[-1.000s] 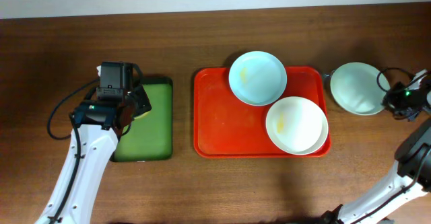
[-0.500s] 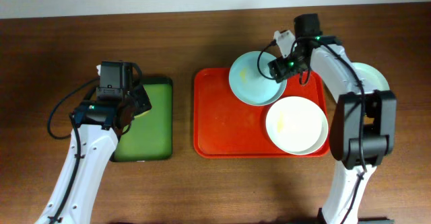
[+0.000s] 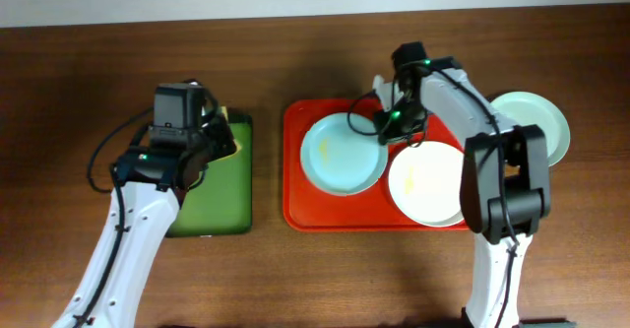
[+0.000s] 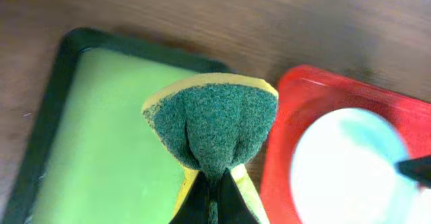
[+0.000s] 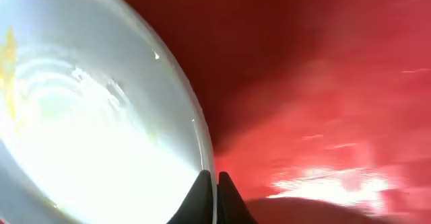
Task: Clean dirty plates on tray and stack at the side
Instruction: 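Grip the light blue plate rim with the right gripper, then scrub the light blue plate with the sponge in the left gripper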
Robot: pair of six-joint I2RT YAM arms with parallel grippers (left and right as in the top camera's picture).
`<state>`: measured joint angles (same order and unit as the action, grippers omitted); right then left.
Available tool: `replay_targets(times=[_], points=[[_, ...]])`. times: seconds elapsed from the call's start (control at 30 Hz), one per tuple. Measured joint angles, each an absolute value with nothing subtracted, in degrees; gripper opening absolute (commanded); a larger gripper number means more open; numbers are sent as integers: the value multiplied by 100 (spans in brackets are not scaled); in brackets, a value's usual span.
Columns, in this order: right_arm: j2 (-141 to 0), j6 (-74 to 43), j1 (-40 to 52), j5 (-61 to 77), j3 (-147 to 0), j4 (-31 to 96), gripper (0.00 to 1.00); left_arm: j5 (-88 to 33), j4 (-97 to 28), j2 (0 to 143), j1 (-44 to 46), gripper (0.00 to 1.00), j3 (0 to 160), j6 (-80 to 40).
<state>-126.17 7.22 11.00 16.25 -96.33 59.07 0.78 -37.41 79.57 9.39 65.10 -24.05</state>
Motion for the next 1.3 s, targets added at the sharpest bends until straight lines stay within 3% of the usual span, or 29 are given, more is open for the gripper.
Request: replay_targets(times=[0.13,0.3,0.47,0.63,0.8,0.93,1.07,1.2,1.3], points=[[-12617,668,1522,1664,-9633,5763,4,-344,-3142,8538,1431,0,6510,-2768],[-12617,462,1522,1664,-9568,5723,4,-845,-1481,10296,2556,0,6541,-2967],[-12519,97,1522,1708,-9194,5249,4,-858,-1275,10722,3022,0,6541,-2969],[-12505,-3,1522,1710,-9170,5225,4,-408,-1619,10923,3057,0,6558,-2985],[-12499,-5,1520,1728,-9157,5218,4,967,-3109,10975,2904,0,7129,-2980],[-12499,-23,1522,1730,-9153,5218,4,-851,-2998,11083,2856,0,7828,-2985],[-12497,-23,1516,1726,-9153,5221,4,-1356,-2974,11791,3081,0,7887,-2985],[-12497,-23,1522,1629,-9153,5221,4,-366,-3660,11780,3140,0,8077,-2985],[-12475,-21,1549,1487,-9153,5223,4,1201,-4189,11622,3131,0,8121,-2985]])
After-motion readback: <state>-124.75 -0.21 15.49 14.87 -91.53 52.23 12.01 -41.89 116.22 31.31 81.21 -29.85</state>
